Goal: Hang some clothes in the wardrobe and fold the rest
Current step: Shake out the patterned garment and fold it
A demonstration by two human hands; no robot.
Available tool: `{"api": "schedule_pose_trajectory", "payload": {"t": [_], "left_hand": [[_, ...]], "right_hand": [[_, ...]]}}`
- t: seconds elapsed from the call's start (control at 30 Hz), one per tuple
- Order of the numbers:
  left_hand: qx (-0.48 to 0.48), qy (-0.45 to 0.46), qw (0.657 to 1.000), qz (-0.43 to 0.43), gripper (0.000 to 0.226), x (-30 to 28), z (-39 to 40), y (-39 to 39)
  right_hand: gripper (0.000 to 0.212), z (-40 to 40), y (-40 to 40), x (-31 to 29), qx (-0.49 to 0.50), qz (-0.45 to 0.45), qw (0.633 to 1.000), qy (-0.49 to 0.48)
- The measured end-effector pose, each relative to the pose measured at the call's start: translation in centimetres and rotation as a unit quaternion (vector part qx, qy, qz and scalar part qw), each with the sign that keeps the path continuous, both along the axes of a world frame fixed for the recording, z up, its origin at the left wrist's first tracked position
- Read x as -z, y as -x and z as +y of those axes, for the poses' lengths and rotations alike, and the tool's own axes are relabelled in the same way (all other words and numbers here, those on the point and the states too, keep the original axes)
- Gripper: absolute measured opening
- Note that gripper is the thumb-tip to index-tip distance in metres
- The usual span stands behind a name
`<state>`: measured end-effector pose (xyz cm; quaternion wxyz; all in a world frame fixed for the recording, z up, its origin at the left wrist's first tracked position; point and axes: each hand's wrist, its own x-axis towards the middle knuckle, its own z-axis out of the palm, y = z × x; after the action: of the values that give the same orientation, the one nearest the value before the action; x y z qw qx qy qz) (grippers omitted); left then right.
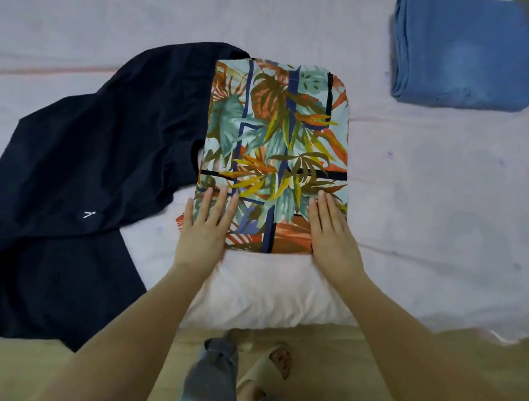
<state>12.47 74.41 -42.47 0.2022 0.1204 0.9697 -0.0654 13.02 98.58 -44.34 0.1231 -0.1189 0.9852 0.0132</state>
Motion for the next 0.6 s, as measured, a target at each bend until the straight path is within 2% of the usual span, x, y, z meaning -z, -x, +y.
{"api": "schedule_pose_trajectory", "payload": {"t": [0.07,0.2,0.33,0.5,0.6], "left_hand": [[-0.016,0.001,1.0,-0.024,0.075,-0.1,0.1,0.2],[0.016,0.018,0.993,-0.119,0.075,-2.1,-0.7,0.7],[0.065,0.049,0.978,-0.193,0.068,-6.4,-0.5,-0.1],[0.043,0.032,0.957,-0.284,0.036,-11.4,0.5,-4.2],[0.061,0.028,0.935,-0.347,0.03,-14.2,0.8,-6.5]], "right_hand": [[0.071,-0.2,-0.3,0.0,0.005,-0.022,1.0,-0.001],[0.068,-0.5,0.2,-2.6,-0.023,-0.122,0.991,-0.048],[0.079,0.3,-0.4,-7.3,-0.074,-0.207,0.973,-0.071],[0.055,1.6,-4.4,-13.1,-0.027,-0.356,0.934,-0.016],[0.042,2.3,-6.5,-15.7,-0.018,-0.432,0.902,-0.015]]}}
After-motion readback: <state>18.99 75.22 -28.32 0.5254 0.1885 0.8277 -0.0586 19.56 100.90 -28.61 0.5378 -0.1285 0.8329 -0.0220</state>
